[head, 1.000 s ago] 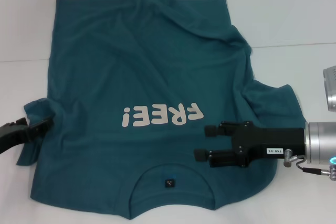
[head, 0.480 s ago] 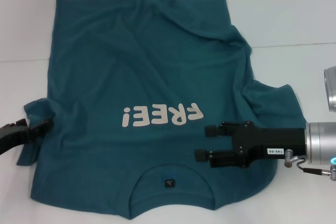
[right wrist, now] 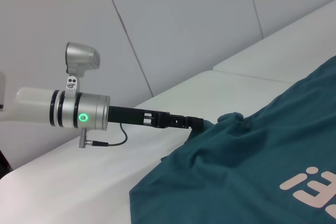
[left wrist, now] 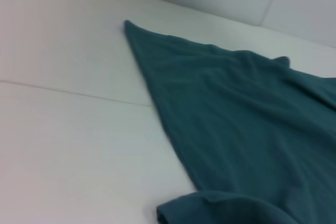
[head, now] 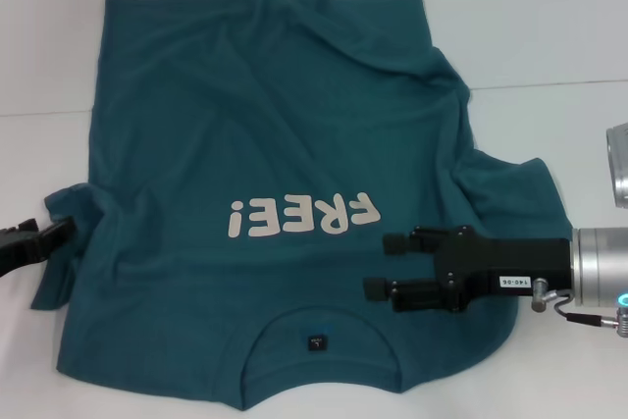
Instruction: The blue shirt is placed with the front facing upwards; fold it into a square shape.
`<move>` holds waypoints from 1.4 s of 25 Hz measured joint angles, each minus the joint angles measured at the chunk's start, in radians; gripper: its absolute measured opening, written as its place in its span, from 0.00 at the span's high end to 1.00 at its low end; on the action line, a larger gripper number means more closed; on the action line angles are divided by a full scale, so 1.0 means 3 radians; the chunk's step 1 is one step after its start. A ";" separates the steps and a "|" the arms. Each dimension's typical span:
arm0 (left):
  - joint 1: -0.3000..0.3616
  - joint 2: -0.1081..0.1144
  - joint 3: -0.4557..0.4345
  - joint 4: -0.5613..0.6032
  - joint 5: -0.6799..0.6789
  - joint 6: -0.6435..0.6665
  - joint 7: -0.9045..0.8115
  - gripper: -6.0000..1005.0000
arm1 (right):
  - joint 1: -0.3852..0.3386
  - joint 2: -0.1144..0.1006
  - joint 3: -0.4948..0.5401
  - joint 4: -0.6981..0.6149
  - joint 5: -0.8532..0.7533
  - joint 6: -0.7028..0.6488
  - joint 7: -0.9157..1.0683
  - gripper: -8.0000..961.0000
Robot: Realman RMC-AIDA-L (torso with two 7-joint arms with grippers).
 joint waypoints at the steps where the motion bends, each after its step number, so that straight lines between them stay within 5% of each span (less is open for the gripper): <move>1: -0.0007 -0.0001 0.0002 -0.0003 0.0007 -0.0008 -0.0001 0.27 | 0.0000 0.0000 0.0000 -0.0001 0.0000 0.0003 0.0000 0.08; 15: -0.0027 -0.0011 0.0100 -0.0017 0.0018 0.0002 -0.0001 0.83 | -0.0005 0.0000 0.0005 -0.0002 0.0000 0.0014 0.0000 0.08; 23: -0.0038 -0.0011 0.0105 0.0010 0.0017 0.0018 -0.0026 0.98 | -0.0007 0.0000 0.0007 -0.0002 0.0000 0.0020 0.0000 0.08; 35: 0.0158 0.0006 0.0080 0.0332 0.0019 0.0047 -0.0187 0.98 | -0.0010 0.0014 0.0011 0.0044 0.0057 0.0071 0.0000 0.08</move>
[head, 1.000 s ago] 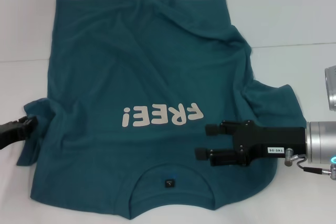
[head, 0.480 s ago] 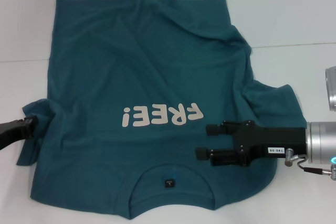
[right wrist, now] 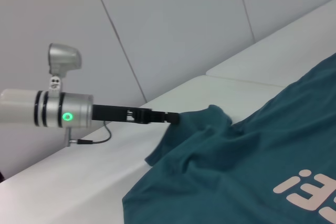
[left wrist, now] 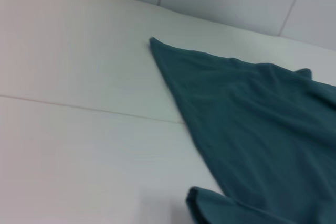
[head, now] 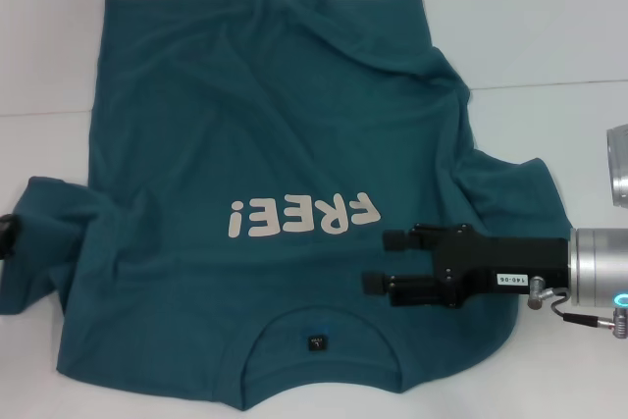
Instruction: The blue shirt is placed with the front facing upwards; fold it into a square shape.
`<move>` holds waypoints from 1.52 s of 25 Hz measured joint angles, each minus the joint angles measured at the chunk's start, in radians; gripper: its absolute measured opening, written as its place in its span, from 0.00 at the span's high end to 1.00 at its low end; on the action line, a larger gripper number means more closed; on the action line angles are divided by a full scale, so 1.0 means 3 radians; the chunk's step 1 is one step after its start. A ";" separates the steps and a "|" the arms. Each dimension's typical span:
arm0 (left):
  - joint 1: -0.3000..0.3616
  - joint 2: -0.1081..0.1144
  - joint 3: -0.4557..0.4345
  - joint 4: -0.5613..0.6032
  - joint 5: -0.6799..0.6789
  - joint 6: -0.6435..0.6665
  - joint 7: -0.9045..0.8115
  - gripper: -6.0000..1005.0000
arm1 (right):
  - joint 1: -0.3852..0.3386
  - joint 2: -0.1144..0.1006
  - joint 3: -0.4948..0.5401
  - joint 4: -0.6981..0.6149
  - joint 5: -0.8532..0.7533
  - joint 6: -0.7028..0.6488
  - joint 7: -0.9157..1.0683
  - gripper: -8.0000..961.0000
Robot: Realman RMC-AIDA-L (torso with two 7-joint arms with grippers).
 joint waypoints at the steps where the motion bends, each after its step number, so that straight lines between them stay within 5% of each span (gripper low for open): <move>1: 0.0022 0.0004 -0.0002 0.0035 0.0000 0.0002 -0.0013 0.98 | 0.0003 0.0000 0.0000 0.0012 0.0008 0.0012 0.0000 0.08; 19: 0.0052 0.0104 -0.0020 0.0360 0.0033 -0.0005 -0.0071 0.98 | 0.0038 0.0011 -0.0029 0.0147 0.0105 0.0081 -0.0002 0.08; 28: 0.0057 0.0090 0.0017 0.0473 0.0097 0.0105 -0.0193 0.98 | 0.0051 0.0012 -0.0031 0.0206 0.0113 0.0082 -0.0002 0.08; 38: 0.0059 0.0035 0.0024 0.0418 0.0080 0.0737 -0.0338 0.98 | 0.0051 0.0010 -0.0031 0.0205 0.0105 0.0082 -0.0012 0.08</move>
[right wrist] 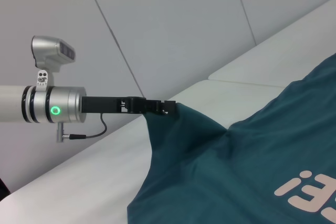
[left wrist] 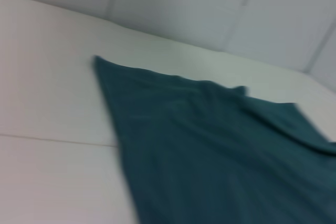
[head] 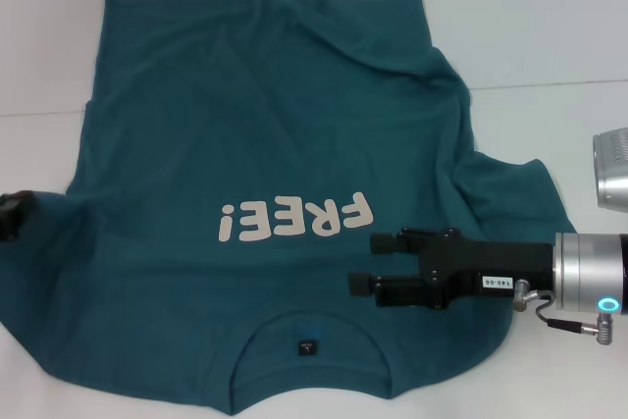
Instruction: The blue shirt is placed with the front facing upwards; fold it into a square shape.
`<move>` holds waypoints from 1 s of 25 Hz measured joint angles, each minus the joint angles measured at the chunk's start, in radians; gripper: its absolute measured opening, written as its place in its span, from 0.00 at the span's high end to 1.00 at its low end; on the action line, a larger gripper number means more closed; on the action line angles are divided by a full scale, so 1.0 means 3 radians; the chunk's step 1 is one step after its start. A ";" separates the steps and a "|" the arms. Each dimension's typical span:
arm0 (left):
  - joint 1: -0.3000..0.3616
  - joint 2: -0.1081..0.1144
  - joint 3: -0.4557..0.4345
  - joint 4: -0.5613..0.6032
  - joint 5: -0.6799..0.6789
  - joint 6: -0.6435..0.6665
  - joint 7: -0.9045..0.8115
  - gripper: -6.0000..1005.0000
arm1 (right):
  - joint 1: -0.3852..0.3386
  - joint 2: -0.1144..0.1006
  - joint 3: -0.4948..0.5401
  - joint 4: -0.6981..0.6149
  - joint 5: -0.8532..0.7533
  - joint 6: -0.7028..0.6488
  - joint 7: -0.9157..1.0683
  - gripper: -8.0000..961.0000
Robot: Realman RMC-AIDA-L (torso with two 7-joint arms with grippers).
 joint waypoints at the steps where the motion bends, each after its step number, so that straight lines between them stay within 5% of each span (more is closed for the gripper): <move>1: -0.0004 -0.0007 0.0000 -0.0001 -0.0008 0.0081 -0.0017 0.98 | 0.0000 -0.0001 0.0000 0.0000 -0.0001 0.0000 -0.0003 0.08; 8: -0.0082 -0.0072 0.0001 -0.0003 -0.0016 0.0384 -0.0163 0.98 | -0.0006 -0.0007 0.0000 0.0000 -0.0010 0.0000 -0.0018 0.08; 25: -0.0355 -0.0087 0.0005 -0.0266 -0.0020 0.0456 -0.0240 0.98 | -0.0036 -0.0009 -0.0009 0.0000 -0.0013 0.0005 -0.0024 0.08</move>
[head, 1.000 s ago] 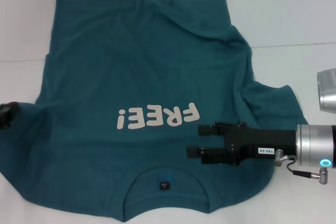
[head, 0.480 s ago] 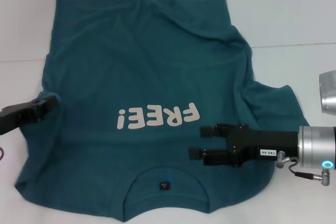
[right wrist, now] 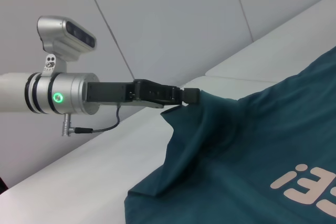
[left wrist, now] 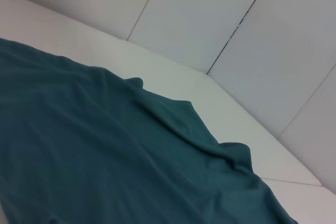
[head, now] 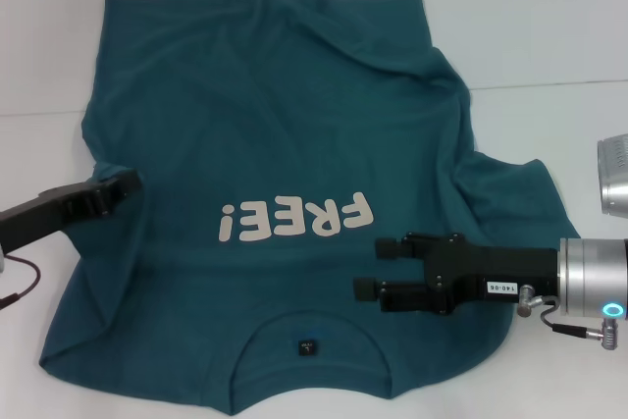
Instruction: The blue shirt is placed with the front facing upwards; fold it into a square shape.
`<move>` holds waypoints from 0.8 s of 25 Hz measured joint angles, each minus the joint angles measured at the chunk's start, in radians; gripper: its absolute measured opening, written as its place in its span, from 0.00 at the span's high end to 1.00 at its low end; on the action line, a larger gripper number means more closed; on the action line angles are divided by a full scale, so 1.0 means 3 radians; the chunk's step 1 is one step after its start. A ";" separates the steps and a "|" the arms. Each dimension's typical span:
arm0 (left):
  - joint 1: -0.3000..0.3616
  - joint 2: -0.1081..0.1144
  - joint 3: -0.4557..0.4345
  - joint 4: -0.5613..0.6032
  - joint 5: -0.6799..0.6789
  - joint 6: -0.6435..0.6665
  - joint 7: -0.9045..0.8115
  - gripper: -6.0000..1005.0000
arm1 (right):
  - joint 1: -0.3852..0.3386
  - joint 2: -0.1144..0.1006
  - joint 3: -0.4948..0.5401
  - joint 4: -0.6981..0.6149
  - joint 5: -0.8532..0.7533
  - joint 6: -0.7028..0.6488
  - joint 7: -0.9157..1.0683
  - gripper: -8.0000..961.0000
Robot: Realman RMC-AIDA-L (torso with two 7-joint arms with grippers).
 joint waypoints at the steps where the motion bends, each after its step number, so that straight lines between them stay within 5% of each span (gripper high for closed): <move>1: -0.0010 0.0000 -0.0002 -0.0025 0.0000 -0.0008 0.0000 0.98 | 0.0000 0.0000 -0.0001 0.0000 0.0000 0.0000 0.0000 0.08; 6: -0.0049 0.0001 -0.0002 -0.0112 0.0000 -0.0014 -0.0001 0.98 | 0.0000 0.0000 -0.0008 0.0000 0.0000 0.0000 0.0000 0.08; 20: -0.0003 0.0018 0.0023 -0.0175 0.0000 -0.0056 0.0033 0.59 | 0.0003 0.0000 -0.0022 0.0000 0.0000 0.0000 0.0008 0.08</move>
